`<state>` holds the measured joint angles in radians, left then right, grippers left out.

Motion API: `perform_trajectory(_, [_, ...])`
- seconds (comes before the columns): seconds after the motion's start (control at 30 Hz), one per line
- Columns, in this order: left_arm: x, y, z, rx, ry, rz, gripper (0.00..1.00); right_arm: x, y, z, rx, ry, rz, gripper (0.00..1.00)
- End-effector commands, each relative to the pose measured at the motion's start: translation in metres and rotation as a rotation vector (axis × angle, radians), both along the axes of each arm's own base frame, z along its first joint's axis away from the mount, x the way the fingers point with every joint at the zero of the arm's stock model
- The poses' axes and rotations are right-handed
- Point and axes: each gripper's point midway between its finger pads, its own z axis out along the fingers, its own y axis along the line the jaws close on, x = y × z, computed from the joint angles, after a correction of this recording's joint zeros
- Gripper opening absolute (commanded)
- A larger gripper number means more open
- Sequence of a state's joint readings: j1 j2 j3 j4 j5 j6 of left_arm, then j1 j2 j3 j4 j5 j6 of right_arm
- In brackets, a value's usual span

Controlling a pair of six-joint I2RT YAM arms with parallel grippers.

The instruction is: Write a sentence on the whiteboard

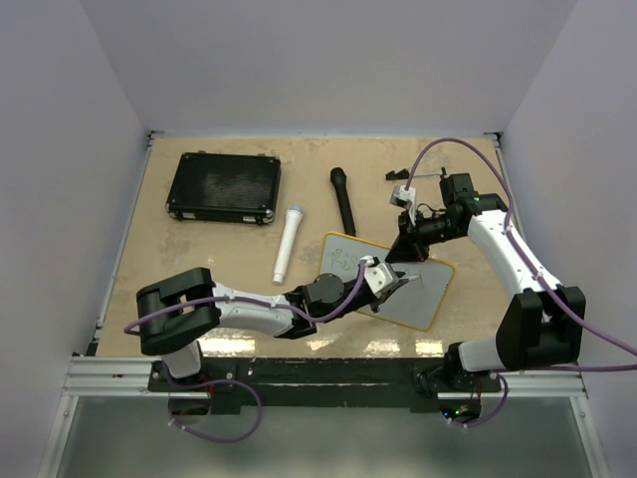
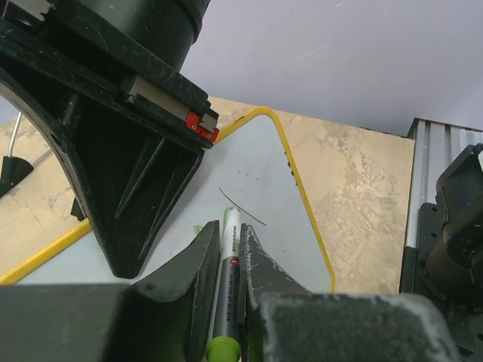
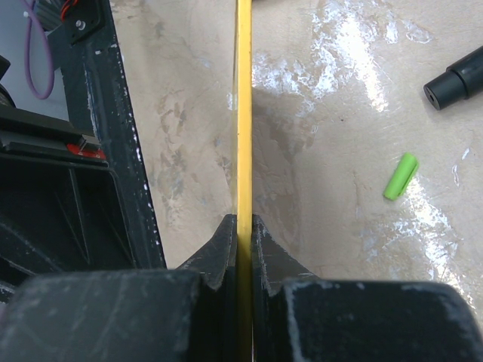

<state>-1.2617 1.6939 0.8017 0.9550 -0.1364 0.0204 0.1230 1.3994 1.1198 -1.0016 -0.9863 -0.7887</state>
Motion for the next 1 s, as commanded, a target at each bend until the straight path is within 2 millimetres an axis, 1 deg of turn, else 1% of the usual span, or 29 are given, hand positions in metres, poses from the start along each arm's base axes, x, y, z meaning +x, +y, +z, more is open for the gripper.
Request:
perform_trajectory(0.0, [0.014,-0.005,0.022,-0.054,-0.034,0.032,0.00,0.002,0.004,0.013,0.044,-0.097,0.034,0.00])
perform_trajectory(0.17, [0.014,-0.003,0.016,-0.043,-0.022,0.035,0.00,0.001,0.004,0.013,0.044,-0.095,0.035,0.00])
perform_trajectory(0.47, [0.010,0.005,-0.004,-0.003,0.013,0.031,0.00,0.001,0.003,0.013,0.042,-0.094,0.033,0.00])
perform_trajectory(0.53, [0.008,0.007,-0.011,-0.006,0.052,0.027,0.00,0.001,0.003,0.013,0.043,-0.096,0.033,0.00])
perform_trajectory(0.67, [0.005,0.010,-0.017,0.000,0.073,0.024,0.00,0.001,0.003,0.013,0.043,-0.097,0.033,0.00])
perform_trajectory(0.97, [-0.001,0.006,-0.031,0.027,0.108,-0.006,0.00,0.001,0.004,0.014,0.044,-0.099,0.033,0.00])
